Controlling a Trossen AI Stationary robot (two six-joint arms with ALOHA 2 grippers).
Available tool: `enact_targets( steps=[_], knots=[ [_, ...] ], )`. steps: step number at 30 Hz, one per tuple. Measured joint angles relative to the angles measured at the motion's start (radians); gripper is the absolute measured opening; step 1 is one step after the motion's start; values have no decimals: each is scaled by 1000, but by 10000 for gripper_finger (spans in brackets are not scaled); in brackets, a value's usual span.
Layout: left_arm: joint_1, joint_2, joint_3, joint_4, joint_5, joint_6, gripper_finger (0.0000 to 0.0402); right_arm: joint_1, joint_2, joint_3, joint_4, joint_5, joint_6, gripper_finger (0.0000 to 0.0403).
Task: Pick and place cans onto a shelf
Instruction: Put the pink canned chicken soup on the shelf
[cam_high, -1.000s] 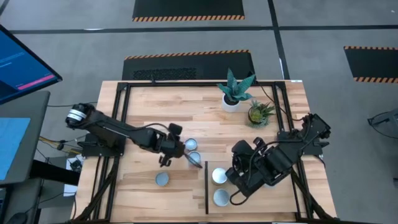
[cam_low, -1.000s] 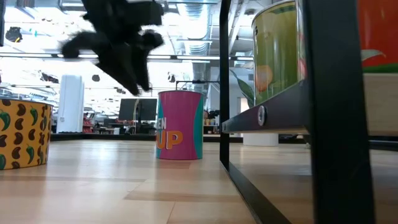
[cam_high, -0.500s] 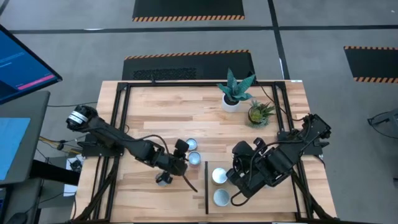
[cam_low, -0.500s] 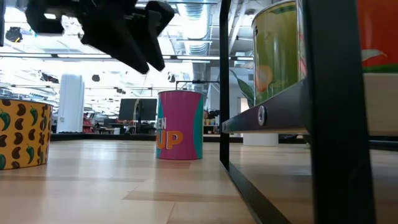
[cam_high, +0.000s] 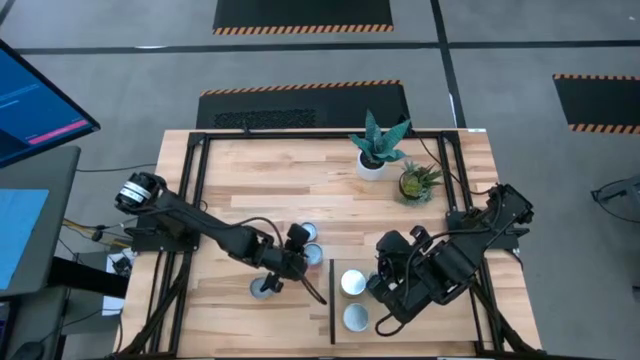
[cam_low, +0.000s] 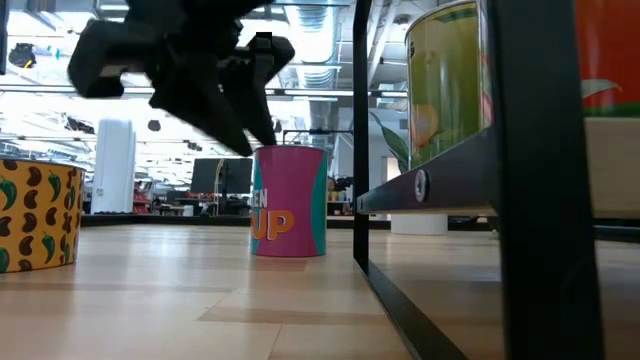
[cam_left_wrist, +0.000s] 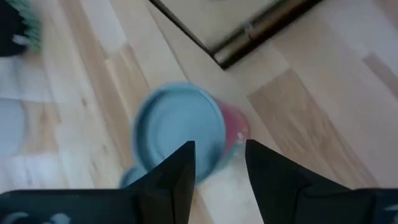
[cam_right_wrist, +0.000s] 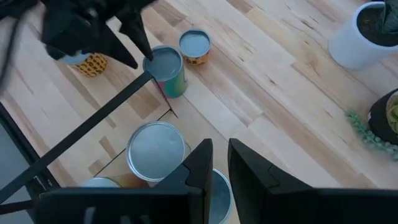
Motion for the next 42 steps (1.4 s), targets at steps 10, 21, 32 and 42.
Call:
enact_targets(
  steps=[10,21,32,42],
  knots=[
    [-1,50,1,18,-85,4,106,8,0,0,0,-1,20,75],
    [27,52,182,-224,-188,-2,2,45,0,0,0,6,35,74],
    [193,52,489,-337,-180,71,0,176,-26,1,-1,5,112,46],
    [222,50,673,-126,-18,23,0,388,-37,1,0,-82,412,10]
  ],
)
